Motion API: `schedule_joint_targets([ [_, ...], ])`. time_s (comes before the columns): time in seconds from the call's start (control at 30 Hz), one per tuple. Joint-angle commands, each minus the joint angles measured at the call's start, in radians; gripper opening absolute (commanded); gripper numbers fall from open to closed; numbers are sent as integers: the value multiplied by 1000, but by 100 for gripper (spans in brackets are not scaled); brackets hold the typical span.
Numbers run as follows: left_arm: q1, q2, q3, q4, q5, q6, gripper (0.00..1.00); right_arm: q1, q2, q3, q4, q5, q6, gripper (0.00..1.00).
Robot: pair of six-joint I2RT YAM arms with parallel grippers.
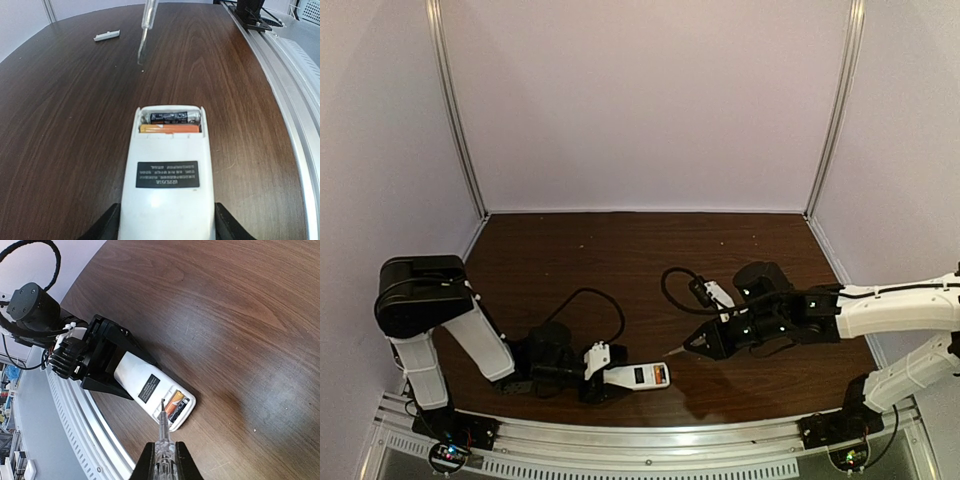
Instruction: Unload the batteries from the remote control
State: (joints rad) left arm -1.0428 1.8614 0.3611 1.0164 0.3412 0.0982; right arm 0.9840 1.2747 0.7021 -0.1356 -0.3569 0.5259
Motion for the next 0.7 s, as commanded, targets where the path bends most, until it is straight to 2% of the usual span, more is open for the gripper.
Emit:
schedule_joint_targets([
  [0.0, -8, 18, 15, 1, 23, 43, 66, 6, -28, -13, 27, 51, -4, 0],
  [0.13, -7, 11, -5, 51, 3, 61, 95, 5, -24, -4, 20, 69, -9, 0],
  [0.17, -8, 5, -10, 57, 5, 67, 97, 5, -22, -1, 17, 72, -11, 0],
  [0.3, -5, -16, -16, 60, 0, 81, 97, 4, -16, 8, 12, 83, -21, 0],
  [0.67, 9, -49, -103, 261, -50, 56, 97, -1, 27, 39, 14, 101, -66, 0],
])
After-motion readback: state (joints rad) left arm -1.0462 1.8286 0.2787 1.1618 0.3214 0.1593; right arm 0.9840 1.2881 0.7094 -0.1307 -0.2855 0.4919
